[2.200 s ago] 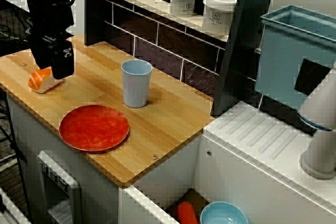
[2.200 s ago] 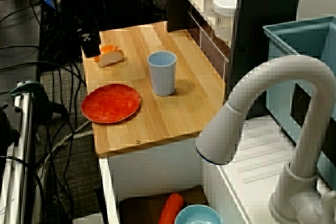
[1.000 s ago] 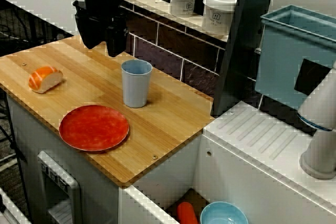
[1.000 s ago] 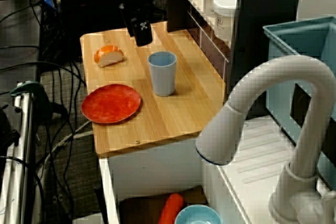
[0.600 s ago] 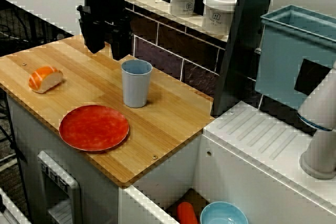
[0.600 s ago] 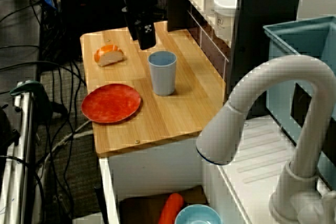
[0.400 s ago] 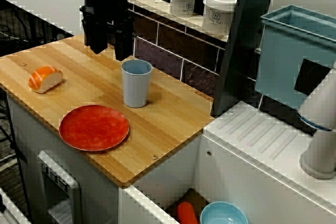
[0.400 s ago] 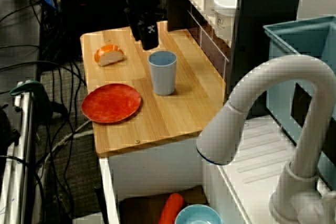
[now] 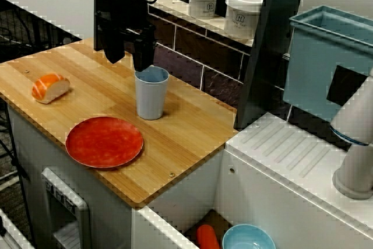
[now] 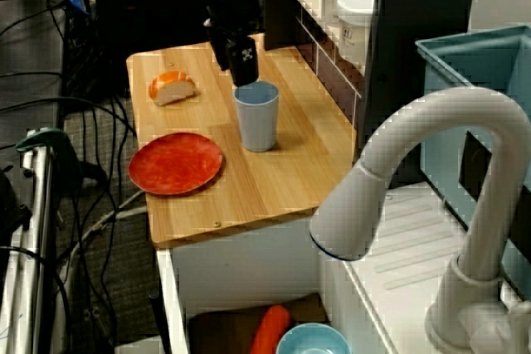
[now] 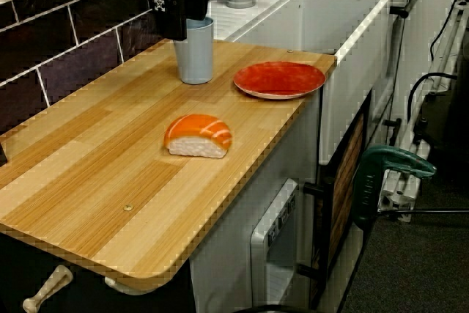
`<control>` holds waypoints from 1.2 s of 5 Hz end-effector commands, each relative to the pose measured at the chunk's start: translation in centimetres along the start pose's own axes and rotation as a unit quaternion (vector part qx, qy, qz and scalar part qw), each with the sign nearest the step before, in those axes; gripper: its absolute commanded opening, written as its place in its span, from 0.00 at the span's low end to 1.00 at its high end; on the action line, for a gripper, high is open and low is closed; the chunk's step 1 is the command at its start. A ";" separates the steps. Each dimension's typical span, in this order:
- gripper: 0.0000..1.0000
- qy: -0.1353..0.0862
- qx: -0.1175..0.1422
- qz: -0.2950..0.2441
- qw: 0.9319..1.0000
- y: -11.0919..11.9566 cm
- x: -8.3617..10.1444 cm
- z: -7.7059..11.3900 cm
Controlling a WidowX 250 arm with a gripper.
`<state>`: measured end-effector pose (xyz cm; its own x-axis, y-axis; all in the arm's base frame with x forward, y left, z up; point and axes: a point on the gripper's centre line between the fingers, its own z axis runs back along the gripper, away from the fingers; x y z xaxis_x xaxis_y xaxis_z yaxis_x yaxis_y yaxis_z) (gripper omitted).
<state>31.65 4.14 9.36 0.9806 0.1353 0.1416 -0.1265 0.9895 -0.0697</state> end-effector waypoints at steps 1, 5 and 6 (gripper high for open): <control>1.00 -0.009 0.014 0.002 1.000 -0.4 0.6 -0.5; 0.00 0.008 0.012 0.012 1.000 0.9 1.2 -1.0; 0.00 0.008 0.012 0.013 1.000 1.1 1.1 -0.9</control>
<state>32.23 5.59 7.17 0.9852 0.1527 0.0778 -0.1483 0.9872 -0.0595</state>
